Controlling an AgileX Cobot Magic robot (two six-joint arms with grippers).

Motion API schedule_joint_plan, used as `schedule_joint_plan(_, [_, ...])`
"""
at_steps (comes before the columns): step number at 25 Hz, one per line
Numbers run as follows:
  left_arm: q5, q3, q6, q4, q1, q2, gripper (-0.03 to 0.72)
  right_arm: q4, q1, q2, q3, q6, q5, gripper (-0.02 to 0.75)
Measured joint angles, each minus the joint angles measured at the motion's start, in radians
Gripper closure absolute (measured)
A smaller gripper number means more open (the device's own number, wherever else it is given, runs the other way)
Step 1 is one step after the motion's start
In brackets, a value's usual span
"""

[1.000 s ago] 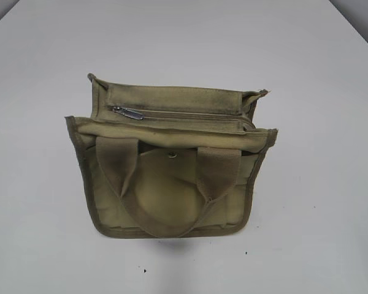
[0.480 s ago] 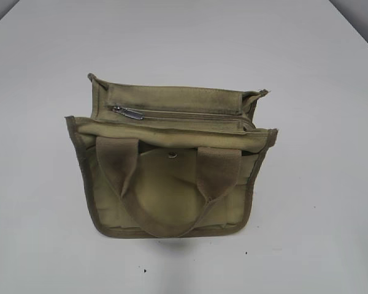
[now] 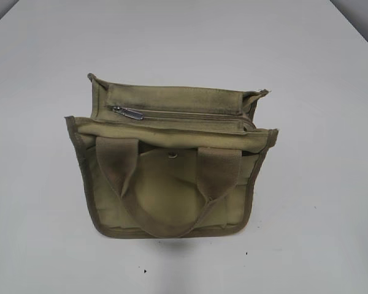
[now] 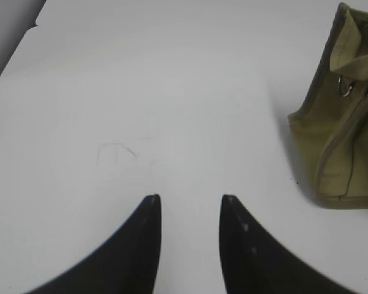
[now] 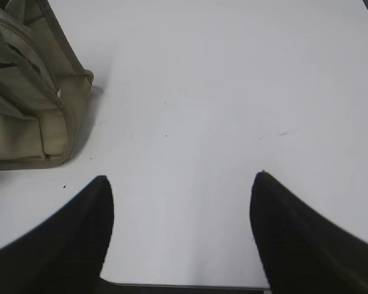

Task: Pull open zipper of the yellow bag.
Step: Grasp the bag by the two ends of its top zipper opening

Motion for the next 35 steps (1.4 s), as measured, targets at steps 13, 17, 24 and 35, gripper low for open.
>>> schedule_joint_plan(13, [-0.364,-0.128,0.040,-0.339,0.000,0.366,0.432,0.086,0.038,0.276,-0.025,0.011,-0.441,0.198])
schedule_joint_plan(17, [-0.341,-0.246,0.160,-0.541,0.000,0.645,0.432,0.093,0.104,0.461,-0.085,-0.010,-0.534,0.198])
schedule_joint_plan(24, [-0.172,-0.463,0.219,-0.666,-0.027,1.069,0.432,0.097,0.211,0.822,-0.331,-0.250,-0.546,0.198])
schedule_joint_plan(35, [-0.288,-0.513,0.240,-0.697,-0.276,1.443,0.432,0.109,0.518,1.322,-0.695,-0.447,-0.470,0.198])
